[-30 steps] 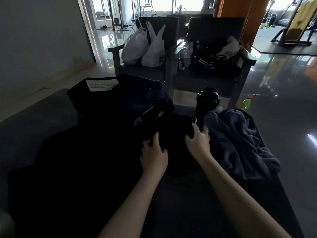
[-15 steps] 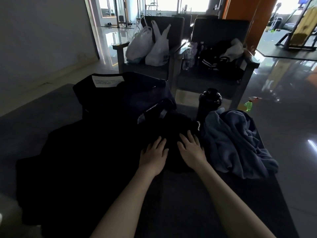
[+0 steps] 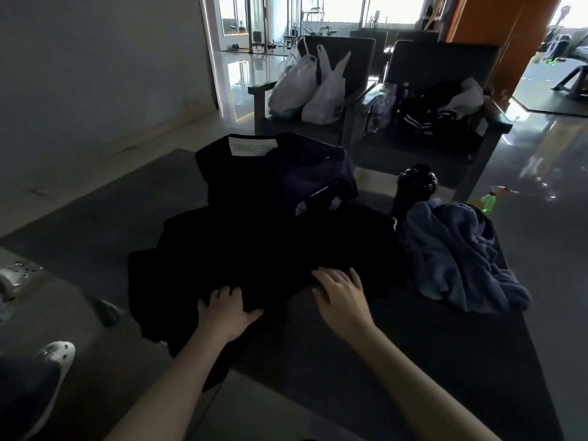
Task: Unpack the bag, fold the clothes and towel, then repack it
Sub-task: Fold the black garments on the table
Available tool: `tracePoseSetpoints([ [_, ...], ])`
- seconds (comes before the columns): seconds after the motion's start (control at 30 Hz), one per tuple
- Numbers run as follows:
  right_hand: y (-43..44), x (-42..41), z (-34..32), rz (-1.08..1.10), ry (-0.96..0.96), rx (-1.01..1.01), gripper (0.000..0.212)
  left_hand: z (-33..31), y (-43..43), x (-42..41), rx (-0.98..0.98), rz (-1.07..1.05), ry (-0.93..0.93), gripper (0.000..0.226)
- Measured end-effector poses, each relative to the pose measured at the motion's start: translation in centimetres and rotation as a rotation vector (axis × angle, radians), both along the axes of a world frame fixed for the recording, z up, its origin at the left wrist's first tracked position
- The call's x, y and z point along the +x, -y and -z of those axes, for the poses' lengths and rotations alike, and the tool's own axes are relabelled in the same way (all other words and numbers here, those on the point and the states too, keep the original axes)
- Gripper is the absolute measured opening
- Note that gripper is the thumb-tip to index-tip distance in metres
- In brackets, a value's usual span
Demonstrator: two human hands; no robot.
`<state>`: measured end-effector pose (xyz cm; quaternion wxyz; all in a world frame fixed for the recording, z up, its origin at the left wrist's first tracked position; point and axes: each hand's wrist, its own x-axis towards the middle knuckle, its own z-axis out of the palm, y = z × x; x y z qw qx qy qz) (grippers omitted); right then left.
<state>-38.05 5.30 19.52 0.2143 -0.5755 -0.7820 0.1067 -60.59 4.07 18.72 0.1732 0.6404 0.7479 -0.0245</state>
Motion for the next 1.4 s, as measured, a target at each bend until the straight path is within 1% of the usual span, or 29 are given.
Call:
tracePoseSetpoints([
  [0.07,1.3,-2.2,0.2,-0.08,-0.009,-0.12,0.048,0.5,0.8,-0.7,-0.019,0.025,0.0,0.075],
  [0.17,2.5,-4.6,0.9,-0.121,0.046,-0.316,0.056,1.1,1.4,-0.8,0.111,0.055,0.005,0.054],
  [0.27,3.1,-5.6,1.4,-0.107,0.158,-0.407,0.055,1.6,2.1,-0.9,0.213,0.017,0.145,0.026],
  [0.33,3.2,-5.8,1.5,-0.087,0.163,-0.402,0.05,1.5,2.4,-0.8,0.212,-0.023,0.313,0.011],
  [0.37,3.1,-5.9,1.7,-0.067,0.108,-0.408,0.046,1.3,2.5,-0.7,0.205,-0.047,0.436,0.009],
  [0.43,2.9,-6.1,1.7,-0.001,-0.09,-0.464,0.041,0.3,2.7,-0.5,0.188,-0.072,0.629,0.015],
  [0.53,2.6,-7.1,1.1,0.12,-0.561,-0.627,0.042,-1.5,2.9,-0.3,0.175,-0.044,0.771,0.023],
  [0.57,2.4,-7.6,0.8,0.16,-0.721,-0.684,0.038,-2.0,3.0,-0.1,0.172,-0.022,0.804,0.023],
  [0.63,2.1,-8.6,0.3,0.226,-0.949,-0.793,0.025,-2.7,3.3,0.4,0.15,0.048,0.818,0.021],
  [0.7,1.6,-9.2,0.3,0.251,-1.099,-0.788,0.028,-3.1,3.6,1.0,0.119,0.122,0.803,0.023],
  [0.77,1.5,-9.4,0.1,0.246,-1.167,-0.738,0.02,-3.5,3.9,1.3,0.095,0.153,0.82,0.029],
  [0.8,1.6,-9.2,0.1,0.24,-1.146,-0.72,0.016,-3.7,4.1,1.5,0.082,0.155,0.842,0.029],
  [0.87,1.5,-8.7,-0.2,0.247,-1.066,-0.678,0.018,-4.0,4.4,1.6,0.089,0.138,0.891,0.021],
  [0.9,1.4,-8.3,-0.2,0.245,-1.012,-0.644,0.022,-4.0,4.5,1.6,0.139,0.114,0.887,0.015],
  [0.93,1.3,-7.8,-0.3,0.241,-0.935,-0.61,0.026,-3.9,4.5,1.4,0.221,0.094,0.838,0.013],
  [1.0,1.3,-6.3,-0.8,0.243,-0.838,-0.553,0.034,-3.0,4.0,0.2,0.367,0.102,0.651,0.032],
  [1.03,1.2,-5.5,-1.0,0.246,-0.853,-0.53,0.034,-2.4,3.8,-0.6,0.381,0.111,0.556,0.043],
  [1.1,1.5,-3.6,-2.0,0.261,-0.91,-0.478,0.027,-1.7,3.6,-1.6,0.358,0.075,0.433,0.058],
  [1.17,1.7,-1.7,-2.9,0.303,-0.877,-0.425,0.017,-1.0,3.6,-1.9,0.37,0.06,0.309,0.062],
  [1.23,2.2,0.1,-3.8,0.33,-0.756,-0.391,0.031,-0.7,3.9,-1.4,0.419,0.098,0.132,0.061],
  [1.3,2.5,1.8,-4.4,0.335,-0.585,-0.348,0.038,-0.3,3.8,-0.8,0.418,0.082,0.041,0.059],
  [1.37,3.0,3.3,-4.8,0.36,-0.363,-0.3,0.034,-0.1,3.5,-0.2,0.354,0.057,0.057,0.049],
  [1.4,3.3,4.1,-5.0,0.387,-0.263,-0.271,0.031,-0.1,3.5,0.2,0.318,0.082,0.107,0.037],
])
